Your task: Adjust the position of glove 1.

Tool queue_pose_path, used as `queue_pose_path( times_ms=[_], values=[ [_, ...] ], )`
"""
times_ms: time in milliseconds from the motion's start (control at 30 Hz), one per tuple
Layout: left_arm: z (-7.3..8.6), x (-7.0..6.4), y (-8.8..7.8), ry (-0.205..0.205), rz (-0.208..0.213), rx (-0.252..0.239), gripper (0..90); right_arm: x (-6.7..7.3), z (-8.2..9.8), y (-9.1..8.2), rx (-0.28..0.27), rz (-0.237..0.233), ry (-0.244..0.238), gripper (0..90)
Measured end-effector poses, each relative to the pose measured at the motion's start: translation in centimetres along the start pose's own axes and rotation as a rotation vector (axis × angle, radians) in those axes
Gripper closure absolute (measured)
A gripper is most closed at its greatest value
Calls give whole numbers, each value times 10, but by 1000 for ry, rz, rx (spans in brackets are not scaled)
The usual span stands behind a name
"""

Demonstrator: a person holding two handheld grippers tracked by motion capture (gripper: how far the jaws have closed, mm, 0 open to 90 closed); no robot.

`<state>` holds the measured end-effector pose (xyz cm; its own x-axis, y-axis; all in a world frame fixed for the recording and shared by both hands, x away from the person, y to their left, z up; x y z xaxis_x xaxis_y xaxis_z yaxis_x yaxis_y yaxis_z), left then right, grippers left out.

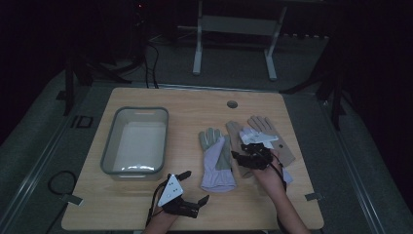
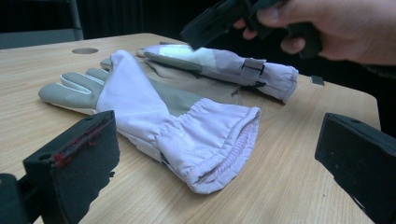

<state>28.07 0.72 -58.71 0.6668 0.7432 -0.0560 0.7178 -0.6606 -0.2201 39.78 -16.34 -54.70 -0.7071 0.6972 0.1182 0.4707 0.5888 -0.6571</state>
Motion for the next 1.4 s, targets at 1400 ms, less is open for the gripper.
queue_pose_path(
  times_ms=[1400],
  values=[
    [0,0,0,-5,-3,2,0,-88,63,-59,60,46,23,477]
  ],
)
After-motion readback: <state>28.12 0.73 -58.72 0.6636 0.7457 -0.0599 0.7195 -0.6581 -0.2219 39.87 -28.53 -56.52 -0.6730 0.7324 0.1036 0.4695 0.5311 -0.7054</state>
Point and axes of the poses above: each handheld gripper's, and its own axes: y roughly forward along the jaws, z roughly out of its underside, x roughly to its left, the point moved 9 cm from there along y, roughly forward along the jaws, and after that the axes turned 10 degrees about -z, right-handed, at the moved point
